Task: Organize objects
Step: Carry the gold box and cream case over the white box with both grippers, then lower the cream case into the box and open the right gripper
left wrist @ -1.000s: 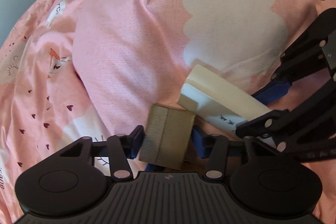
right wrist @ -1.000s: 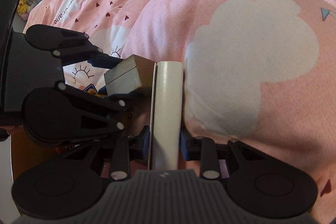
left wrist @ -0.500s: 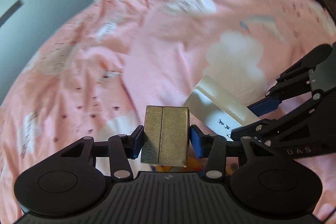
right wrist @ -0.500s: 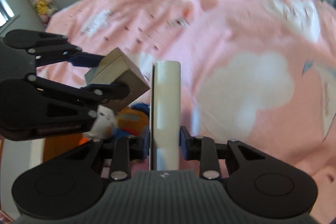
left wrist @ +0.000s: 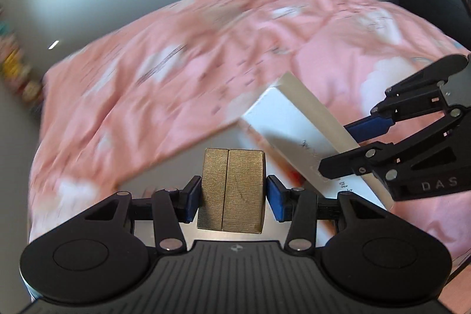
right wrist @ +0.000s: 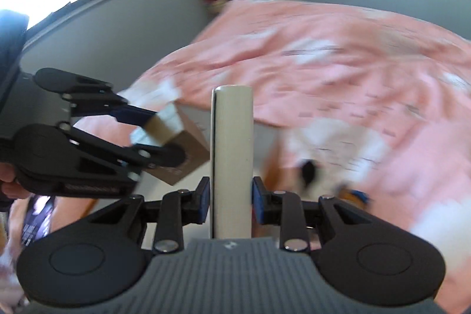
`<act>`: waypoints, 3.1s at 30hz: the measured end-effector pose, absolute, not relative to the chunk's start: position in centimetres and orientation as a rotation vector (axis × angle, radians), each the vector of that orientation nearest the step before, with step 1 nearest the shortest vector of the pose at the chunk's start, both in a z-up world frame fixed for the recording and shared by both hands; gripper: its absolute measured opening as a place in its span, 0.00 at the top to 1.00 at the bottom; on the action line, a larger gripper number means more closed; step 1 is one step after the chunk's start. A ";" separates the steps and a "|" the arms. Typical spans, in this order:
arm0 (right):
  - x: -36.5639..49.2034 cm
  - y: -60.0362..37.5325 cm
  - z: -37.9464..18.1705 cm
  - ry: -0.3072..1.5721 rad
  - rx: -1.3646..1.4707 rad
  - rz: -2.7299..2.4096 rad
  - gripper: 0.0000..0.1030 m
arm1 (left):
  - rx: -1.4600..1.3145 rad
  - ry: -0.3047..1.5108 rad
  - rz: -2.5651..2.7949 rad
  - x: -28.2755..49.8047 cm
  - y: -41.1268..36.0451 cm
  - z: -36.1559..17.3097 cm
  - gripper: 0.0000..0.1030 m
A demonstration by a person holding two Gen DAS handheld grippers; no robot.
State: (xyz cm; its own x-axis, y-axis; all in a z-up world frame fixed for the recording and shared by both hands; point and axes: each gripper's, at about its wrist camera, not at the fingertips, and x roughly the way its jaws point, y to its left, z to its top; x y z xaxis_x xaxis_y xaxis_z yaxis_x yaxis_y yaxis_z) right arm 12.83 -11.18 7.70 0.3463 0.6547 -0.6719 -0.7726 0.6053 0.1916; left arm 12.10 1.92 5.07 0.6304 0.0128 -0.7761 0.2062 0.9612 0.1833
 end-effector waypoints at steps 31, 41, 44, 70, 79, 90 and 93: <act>11.5 2.5 -5.0 1.195 -0.816 1.334 0.70 | 0.176 0.885 0.102 6.9 9.0 0.7 0.48; 12.0 4.0 -6.8 1.231 -0.927 1.391 0.69 | 0.194 0.929 0.062 7.1 8.8 -0.7 0.48; 12.2 3.9 -6.3 1.191 -0.953 1.376 0.64 | 0.197 0.939 0.061 7.0 8.8 -1.0 0.48; 15.7 2.3 -2.7 1.087 -0.968 1.159 0.67 | 0.266 0.967 0.013 6.3 8.1 -1.6 0.48; 17.2 2.1 -2.7 1.251 -0.763 1.038 0.43 | 0.284 0.984 0.007 5.8 8.2 -1.8 0.48; 18.7 3.7 -4.0 1.271 -0.852 0.982 0.44 | 0.262 0.977 0.026 5.6 8.5 -1.9 0.48; 18.9 4.0 -3.3 1.217 -0.912 1.030 0.45 | 0.261 0.972 0.024 5.6 8.6 -1.8 0.48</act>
